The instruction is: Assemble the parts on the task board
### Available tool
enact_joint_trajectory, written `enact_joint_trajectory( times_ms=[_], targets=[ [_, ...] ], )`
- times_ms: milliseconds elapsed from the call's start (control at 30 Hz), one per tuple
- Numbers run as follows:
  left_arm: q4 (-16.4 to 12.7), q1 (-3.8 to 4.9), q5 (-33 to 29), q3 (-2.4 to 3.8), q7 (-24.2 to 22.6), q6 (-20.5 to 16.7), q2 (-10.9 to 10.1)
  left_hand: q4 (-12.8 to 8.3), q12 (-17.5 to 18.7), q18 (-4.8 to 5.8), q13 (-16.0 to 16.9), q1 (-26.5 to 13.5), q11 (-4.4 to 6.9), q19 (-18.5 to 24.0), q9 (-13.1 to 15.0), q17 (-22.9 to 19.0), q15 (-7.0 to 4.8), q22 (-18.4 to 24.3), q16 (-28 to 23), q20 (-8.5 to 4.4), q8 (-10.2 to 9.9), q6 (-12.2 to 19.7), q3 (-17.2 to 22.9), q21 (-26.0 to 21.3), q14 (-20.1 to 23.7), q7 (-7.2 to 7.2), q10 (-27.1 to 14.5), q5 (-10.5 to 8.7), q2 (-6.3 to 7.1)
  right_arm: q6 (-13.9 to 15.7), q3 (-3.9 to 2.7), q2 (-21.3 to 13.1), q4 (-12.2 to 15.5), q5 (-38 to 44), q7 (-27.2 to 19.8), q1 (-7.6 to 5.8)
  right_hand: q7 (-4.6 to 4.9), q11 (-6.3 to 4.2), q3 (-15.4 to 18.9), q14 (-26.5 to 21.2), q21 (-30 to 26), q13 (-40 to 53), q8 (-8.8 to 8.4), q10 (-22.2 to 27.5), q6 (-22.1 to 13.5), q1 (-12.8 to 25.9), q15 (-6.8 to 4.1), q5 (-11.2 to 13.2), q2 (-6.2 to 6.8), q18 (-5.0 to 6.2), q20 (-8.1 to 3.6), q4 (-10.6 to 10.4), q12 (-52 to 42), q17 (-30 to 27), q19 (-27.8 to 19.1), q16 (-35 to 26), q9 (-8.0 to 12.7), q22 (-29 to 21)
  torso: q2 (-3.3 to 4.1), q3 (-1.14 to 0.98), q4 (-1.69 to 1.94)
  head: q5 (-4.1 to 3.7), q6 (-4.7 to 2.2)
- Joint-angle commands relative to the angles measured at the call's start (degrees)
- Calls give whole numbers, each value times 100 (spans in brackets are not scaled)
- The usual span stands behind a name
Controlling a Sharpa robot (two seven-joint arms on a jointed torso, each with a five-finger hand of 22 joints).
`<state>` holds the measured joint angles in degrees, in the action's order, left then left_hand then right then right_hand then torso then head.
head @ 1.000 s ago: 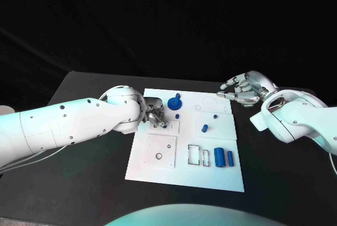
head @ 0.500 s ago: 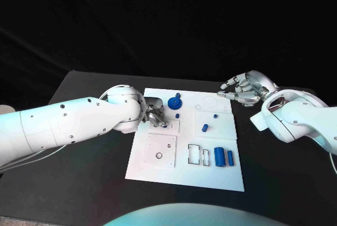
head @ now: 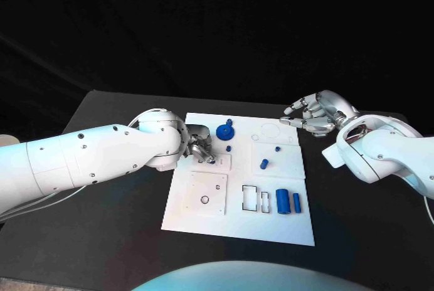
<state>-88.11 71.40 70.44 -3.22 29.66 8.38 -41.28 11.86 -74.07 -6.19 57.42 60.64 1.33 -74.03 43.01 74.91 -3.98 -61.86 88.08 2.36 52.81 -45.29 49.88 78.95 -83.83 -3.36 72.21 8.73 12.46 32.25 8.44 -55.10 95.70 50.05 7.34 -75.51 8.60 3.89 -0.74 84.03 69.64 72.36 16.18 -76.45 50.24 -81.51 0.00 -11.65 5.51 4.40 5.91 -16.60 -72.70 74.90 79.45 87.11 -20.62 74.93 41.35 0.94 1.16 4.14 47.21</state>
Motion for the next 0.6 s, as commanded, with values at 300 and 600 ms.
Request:
enact_joint_trajectory(
  times_ms=[300, 600],
  targets=[
    [23, -14, -156, -14, 2, 136, 27, -493, -29, 61, -4, -359, 19, -29, -34, 1111, -64, 2, 40, -47, -3, -84, 557, 13, -505, 101, 56, -87, -44, -32, 0, 11, -16, 41, -14, 7, 4, -4, -21, 414, -64, -43, 39, 67, -58, 76, -28, -36, -6, 57, -13, -5, 52, 754, -54, -52, -6, 77, -2, 3, -1, 5, 7],
    [45, -14, -150, -14, 3, 140, 41, -321, -39, 61, -2, -547, 26, -30, -55, 1106, -70, 12, 37, -55, -20, -135, 339, 0, -504, 110, 52, -116, -53, -25, 1, 12, -21, 19, -31, 9, 6, -2, -23, 401, -108, -74, 40, 93, -69, 90, -28, -47, -11, 67, -14, -9, 83, 705, -76, -75, -4, 49, -3, 3, 4, 3, 8]
  ],
)
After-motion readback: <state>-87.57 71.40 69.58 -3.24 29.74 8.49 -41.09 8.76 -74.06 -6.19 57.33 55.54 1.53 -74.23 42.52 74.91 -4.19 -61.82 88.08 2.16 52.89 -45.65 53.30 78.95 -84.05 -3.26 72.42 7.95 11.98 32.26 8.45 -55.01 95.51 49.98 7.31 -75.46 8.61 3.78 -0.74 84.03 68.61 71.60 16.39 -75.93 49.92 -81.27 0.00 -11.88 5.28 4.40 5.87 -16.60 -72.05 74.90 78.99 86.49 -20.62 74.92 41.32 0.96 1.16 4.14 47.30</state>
